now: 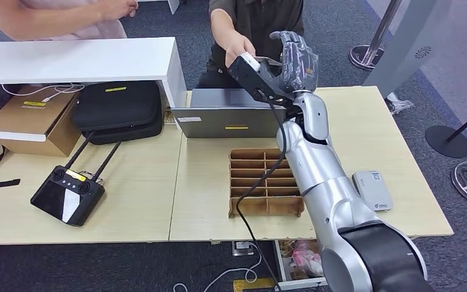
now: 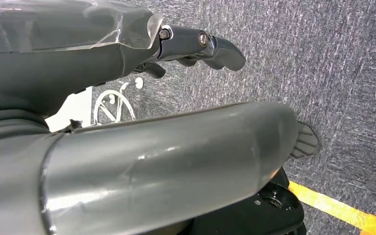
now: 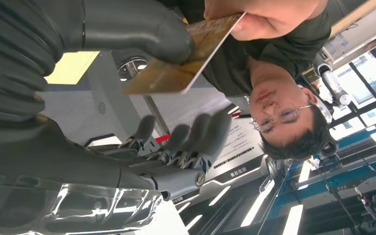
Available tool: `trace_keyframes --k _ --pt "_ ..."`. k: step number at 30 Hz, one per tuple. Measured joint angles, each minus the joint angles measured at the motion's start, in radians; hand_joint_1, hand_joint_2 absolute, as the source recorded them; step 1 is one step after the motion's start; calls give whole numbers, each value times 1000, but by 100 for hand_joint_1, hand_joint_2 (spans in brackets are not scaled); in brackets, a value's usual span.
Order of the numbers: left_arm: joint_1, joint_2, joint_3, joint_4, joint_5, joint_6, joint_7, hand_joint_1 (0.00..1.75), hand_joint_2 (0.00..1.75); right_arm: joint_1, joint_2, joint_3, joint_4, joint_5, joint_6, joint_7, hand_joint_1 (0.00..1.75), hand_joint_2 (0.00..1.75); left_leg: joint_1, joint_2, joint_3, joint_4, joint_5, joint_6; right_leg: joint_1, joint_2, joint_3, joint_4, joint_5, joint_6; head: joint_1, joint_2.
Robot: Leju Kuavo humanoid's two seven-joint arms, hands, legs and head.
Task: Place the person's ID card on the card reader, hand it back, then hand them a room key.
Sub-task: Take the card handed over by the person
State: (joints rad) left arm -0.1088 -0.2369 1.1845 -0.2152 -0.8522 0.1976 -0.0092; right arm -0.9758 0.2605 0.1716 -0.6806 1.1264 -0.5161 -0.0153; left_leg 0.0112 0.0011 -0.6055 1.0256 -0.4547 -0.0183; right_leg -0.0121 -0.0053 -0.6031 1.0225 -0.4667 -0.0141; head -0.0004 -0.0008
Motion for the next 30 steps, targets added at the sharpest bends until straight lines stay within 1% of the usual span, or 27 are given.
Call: trace_keyframes --k 20,30 --pt "0 0 0 0 -2 -1 -15 0 0 0 0 12 1 -2 -17 3 174 175 0 0 0 0 0 0 0 0 0 0 0 0 0 0" --pt "0 0 0 0 -2 -2 -15 0 0 0 0 17 1 -37 21 2 175 175 0 0 0 0 0 0 0 0 0 0 0 0 0 0"
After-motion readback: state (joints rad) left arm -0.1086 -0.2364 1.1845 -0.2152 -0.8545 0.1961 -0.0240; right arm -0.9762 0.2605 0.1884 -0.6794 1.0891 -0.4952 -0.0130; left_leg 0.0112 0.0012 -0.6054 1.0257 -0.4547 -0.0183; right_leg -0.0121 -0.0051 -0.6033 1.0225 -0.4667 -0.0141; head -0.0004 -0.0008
